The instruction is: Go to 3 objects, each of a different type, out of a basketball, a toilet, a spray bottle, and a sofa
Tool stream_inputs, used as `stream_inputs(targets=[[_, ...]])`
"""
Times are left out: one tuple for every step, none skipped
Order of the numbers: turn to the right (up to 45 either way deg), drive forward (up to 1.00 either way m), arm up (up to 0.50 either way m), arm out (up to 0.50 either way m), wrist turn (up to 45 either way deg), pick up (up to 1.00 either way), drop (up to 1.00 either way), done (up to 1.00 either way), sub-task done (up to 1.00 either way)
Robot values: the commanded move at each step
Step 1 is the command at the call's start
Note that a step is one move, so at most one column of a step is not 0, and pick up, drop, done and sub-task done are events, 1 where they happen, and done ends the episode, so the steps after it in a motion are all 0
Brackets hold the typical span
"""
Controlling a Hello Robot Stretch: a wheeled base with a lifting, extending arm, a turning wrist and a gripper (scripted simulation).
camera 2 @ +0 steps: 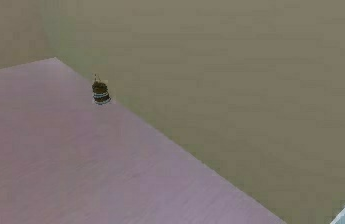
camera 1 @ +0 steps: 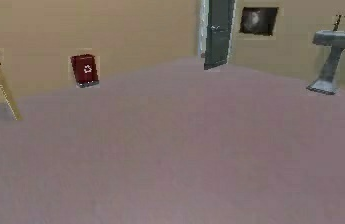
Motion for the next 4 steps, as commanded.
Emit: stream_inputs(targets=[[0.0, 1.00, 0.00, 0.00, 0.0, 0.00, 0.00, 0.00, 0.00], [0.0, 1.00, 0.00, 0.00, 0.0, 0.00, 0.00, 0.00, 0.00], [0.0, 1.00, 0.00, 0.00, 0.0, 0.00, 0.00, 0.00, 0.00], [0.0, 1.00, 0.00, 0.00, 0.0, 0.00, 0.00, 0.00, 0.00]])
